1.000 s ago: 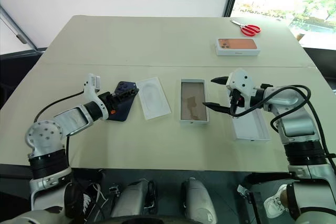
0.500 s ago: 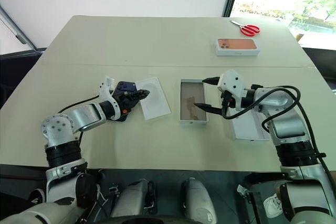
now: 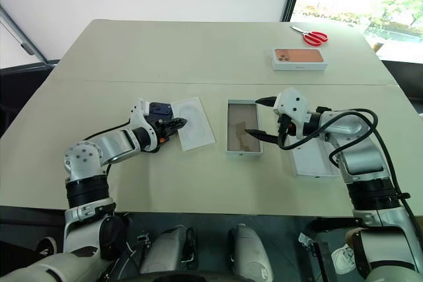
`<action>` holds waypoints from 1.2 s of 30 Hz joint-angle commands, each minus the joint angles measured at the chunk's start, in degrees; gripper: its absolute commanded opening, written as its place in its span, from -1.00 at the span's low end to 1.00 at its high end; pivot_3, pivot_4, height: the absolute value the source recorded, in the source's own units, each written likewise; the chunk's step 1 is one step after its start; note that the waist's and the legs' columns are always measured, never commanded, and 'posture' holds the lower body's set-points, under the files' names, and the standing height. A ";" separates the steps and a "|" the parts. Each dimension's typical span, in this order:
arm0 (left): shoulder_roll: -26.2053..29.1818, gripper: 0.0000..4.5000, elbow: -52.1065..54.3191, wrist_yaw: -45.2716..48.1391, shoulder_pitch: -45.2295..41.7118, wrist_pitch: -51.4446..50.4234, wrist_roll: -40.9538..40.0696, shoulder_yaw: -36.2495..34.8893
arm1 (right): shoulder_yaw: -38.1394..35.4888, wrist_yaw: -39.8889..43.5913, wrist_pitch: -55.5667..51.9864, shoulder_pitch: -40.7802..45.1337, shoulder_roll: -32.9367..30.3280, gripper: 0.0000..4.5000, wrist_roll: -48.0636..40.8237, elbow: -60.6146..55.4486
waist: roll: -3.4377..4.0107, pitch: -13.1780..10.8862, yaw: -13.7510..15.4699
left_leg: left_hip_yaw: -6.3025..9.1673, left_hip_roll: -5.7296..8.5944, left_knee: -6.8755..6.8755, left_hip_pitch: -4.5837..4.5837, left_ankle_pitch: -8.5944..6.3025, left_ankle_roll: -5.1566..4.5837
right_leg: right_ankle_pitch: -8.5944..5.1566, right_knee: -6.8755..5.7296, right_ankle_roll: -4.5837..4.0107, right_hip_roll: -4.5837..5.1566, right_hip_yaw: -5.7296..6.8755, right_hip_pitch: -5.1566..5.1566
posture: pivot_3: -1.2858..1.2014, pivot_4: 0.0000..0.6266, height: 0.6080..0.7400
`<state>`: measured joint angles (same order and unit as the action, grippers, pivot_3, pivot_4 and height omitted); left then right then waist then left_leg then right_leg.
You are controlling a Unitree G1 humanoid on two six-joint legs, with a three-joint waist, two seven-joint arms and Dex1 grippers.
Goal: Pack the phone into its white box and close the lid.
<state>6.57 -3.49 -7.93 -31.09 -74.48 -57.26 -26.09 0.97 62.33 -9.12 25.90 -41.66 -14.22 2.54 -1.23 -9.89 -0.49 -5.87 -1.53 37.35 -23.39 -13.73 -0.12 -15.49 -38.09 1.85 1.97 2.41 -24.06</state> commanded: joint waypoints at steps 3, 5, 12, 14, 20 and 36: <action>1.09 -0.38 0.55 0.47 0.37 0.62 -0.50 -1.95 | -0.95 -0.33 1.06 0.22 -0.29 1.00 -0.32 -1.69 | -0.01 -0.01 -0.11 | 0.00 -0.01 0.00 0.01 0.00 0.00 | 0.00 0.00 0.00 0.00 0.00 0.00 | 0.03 -0.52 1.00; 0.99 -0.38 0.56 0.52 0.81 0.62 -0.79 -2.46 | -0.75 -0.52 1.16 0.34 -0.24 1.00 -0.09 -2.12 | -0.01 -0.01 -0.17 | 0.00 -0.03 -0.01 0.01 0.00 0.00 | 0.00 0.00 0.00 -0.02 0.00 0.00 | 0.03 -0.52 1.00; -0.20 -0.99 1.75 -0.53 1.88 -0.40 -2.82 -3.72 | -0.55 -0.89 0.42 0.48 0.07 1.00 -0.35 -3.44 | 0.00 0.00 -0.11 | 0.00 -0.05 -0.03 0.03 -0.02 -0.01 | 0.00 0.00 0.00 -0.04 0.00 0.00 | 0.03 -0.52 1.00; -0.24 -0.99 2.01 -1.13 2.08 -0.46 -3.09 -3.92 | -0.58 -0.96 0.48 0.37 -0.01 1.00 -0.28 -3.37 | -0.01 0.00 -0.11 | 0.00 -0.05 -0.02 0.02 -0.02 -0.01 | 0.00 0.00 0.00 -0.04 0.00 0.00 | 0.03 -0.52 1.00; -0.40 -0.99 2.42 -2.18 2.44 -1.03 -4.38 -4.58 | -0.67 -1.14 0.55 0.00 -0.07 1.00 -0.21 -3.30 | -0.01 0.00 -0.14 | 0.00 -0.06 -0.03 0.03 -0.02 -0.02 | 0.00 0.00 0.00 -0.04 0.00 0.00 | 0.03 -0.52 1.00; 6.49 -0.99 -0.91 2.83 -4.83 1.36 -11.08 -8.01 | 6.65 1.21 -8.15 -5.43 0.88 1.00 -0.34 -9.61 | -0.08 -0.04 0.01 | 0.01 -0.08 -0.03 0.01 -0.14 -0.20 | 0.00 0.01 -0.01 -0.05 0.00 -0.02 | 0.03 -0.52 1.00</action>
<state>12.88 -5.21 -6.41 -35.10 -73.27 -65.85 -33.71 6.95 63.81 -17.00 20.69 -41.14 -15.08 -4.93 -1.31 -9.93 -0.49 -5.87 -1.60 37.32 -23.39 -13.87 -0.32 -15.49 -38.07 1.84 1.93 2.41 -24.07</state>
